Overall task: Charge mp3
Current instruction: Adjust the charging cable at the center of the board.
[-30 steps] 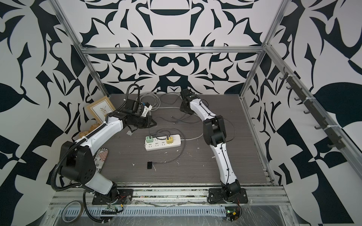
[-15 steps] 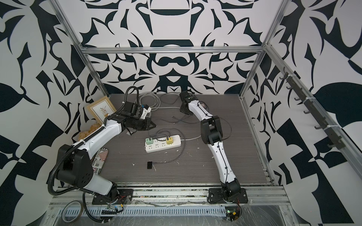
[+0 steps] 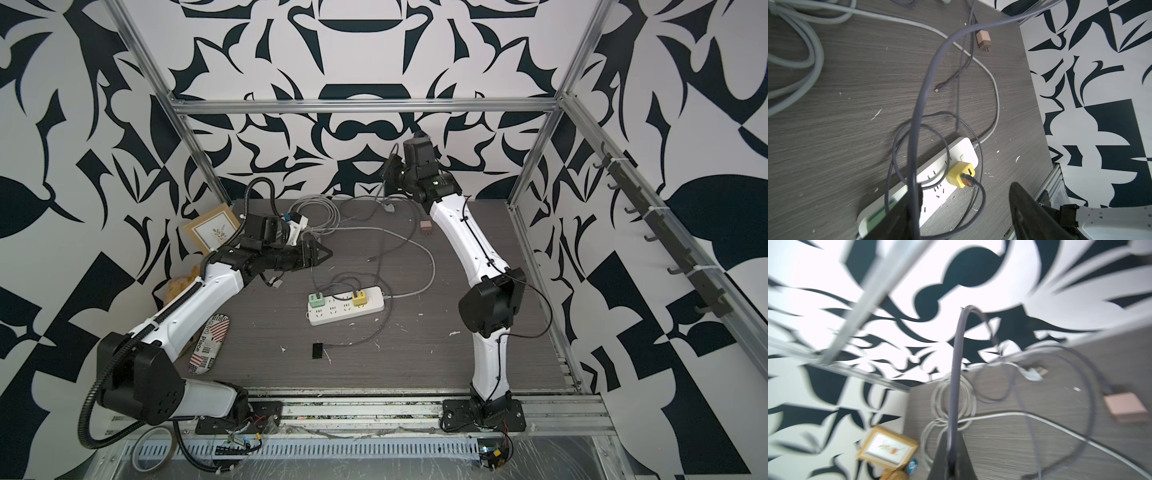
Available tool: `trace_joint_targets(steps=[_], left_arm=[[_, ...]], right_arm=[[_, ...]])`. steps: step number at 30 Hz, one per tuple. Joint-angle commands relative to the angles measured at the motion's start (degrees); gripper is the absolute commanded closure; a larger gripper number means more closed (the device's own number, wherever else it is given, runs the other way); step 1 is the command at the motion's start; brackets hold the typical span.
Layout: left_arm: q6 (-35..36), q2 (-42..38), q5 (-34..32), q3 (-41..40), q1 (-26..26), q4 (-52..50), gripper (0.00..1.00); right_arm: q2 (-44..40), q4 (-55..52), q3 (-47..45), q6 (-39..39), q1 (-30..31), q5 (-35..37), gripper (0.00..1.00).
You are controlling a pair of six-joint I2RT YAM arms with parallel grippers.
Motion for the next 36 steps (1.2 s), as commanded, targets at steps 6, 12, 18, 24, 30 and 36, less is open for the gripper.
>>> trace_joint_targets(steps=[6, 12, 18, 24, 30, 36], left_arm=[[-1.77, -3.18, -3.90, 4.93, 0.44, -2.39, 0.20], [-2.17, -3.32, -1.56, 3.94, 0.26, -2.80, 0.20], [-2.43, -3.78, -0.46, 1.87, -0.17, -2.97, 0.19], [-2.80, -4.47, -0.84, 1.49, -0.35, -5.53, 0.19], [-0.64, -10.16, -4.37, 1.16, -0.26, -12.63, 0.16], [-1.11, -12.13, -7.15, 0.27, -0.26, -15.19, 0.16]], right_arm=[[-8.30, 3.47, -9.75, -0.93, 2.26, -5.42, 1.00], [-15.88, -1.31, -21.20, -5.40, 1.96, 5.36, 1.00], [-11.25, -1.30, -26.73, -6.26, -1.77, 5.00, 1.00], [4.66, -14.02, -11.33, -3.70, -5.85, -0.92, 0.58], [-11.98, -13.28, -29.74, -1.26, -5.77, 5.15, 0.35], [-21.91, -8.47, -43.31, 0.26, -4.45, -2.46, 0.47]])
